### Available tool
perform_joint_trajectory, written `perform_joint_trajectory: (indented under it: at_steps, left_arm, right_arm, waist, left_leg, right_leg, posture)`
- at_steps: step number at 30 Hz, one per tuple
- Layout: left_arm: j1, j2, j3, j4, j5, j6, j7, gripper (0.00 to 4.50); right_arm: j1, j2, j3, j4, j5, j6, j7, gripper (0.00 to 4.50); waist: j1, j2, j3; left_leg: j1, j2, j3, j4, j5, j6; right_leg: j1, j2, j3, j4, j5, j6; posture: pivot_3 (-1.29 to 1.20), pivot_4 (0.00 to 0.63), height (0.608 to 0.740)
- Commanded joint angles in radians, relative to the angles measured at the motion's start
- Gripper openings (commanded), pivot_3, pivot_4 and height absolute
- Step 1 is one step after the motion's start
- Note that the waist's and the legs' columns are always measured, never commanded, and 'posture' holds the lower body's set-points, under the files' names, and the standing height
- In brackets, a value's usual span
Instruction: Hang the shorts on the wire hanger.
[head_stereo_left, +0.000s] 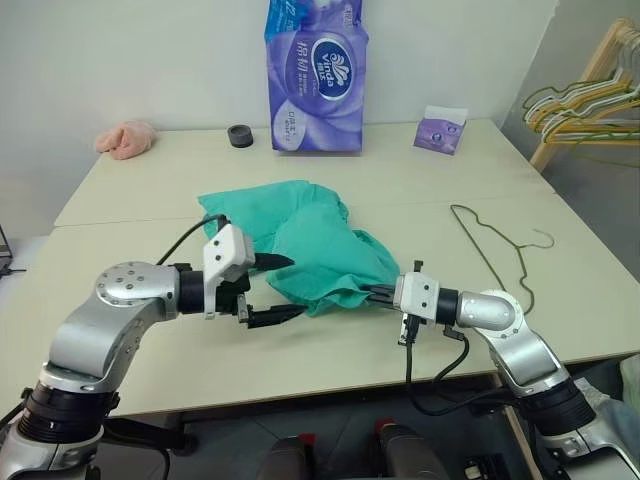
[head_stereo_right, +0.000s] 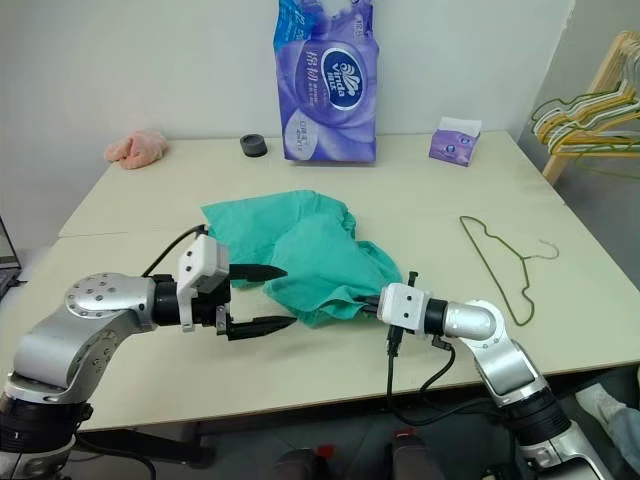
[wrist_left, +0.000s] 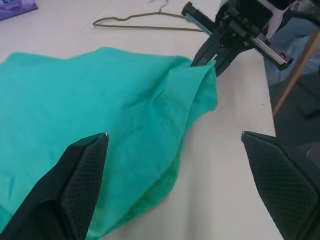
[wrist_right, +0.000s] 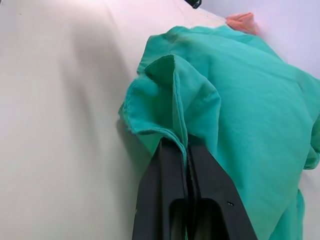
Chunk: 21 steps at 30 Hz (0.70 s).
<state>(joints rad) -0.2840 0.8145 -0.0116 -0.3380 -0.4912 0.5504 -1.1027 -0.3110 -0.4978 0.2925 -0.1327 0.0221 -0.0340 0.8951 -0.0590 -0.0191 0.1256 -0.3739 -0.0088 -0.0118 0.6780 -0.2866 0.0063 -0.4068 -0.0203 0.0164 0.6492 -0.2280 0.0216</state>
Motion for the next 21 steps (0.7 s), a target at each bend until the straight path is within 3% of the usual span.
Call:
perform_joint_trajectory:
  at_steps: [1, 8, 21]
  left_arm:
    - [-0.027, -0.022, -0.042, 0.019, 0.046, -0.077, -0.008, 4.5]
    - [-0.081, -0.114, -0.156, 0.128, 0.203, -0.288, 0.022, 4.5]
    - [-0.133, -0.262, -0.256, 0.28, 0.378, -0.467, 0.092, 4.5]
  right_arm:
    - [-0.021, -0.009, -0.011, -0.042, 0.011, 0.003, 0.008, 0.02]
    - [-0.017, -0.015, -0.016, -0.081, 0.035, 0.039, 0.02, 0.02]
    - [-0.023, -0.002, -0.007, -0.112, 0.061, 0.083, 0.025, 0.02]
  waist:
    - [0.0, 0.0, 0.0]
    - [0.001, 0.0, 0.0]
    - [-0.01, 0.0, 0.0]
  left_leg:
    - [0.0, 0.0, 0.0, 0.0, 0.0, 0.0]
    - [0.0, 0.0, 0.0, 0.0, 0.0, 0.0]
    - [0.0, 0.0, -0.001, 0.0, 0.0, 0.0]
  right_leg:
    - [0.0, 0.0, 0.0, 0.0, 0.0, 0.0]
    - [0.0, 0.001, 0.0, 0.0, 0.0, 0.0]
    - [0.0, 0.001, 0.0, 0.0, 0.0, 0.0]
  posture:
    - [-0.13, 0.09, 0.74]
    - [-0.15, 0.091, 0.74]
    - [-0.17, 0.089, 0.74]
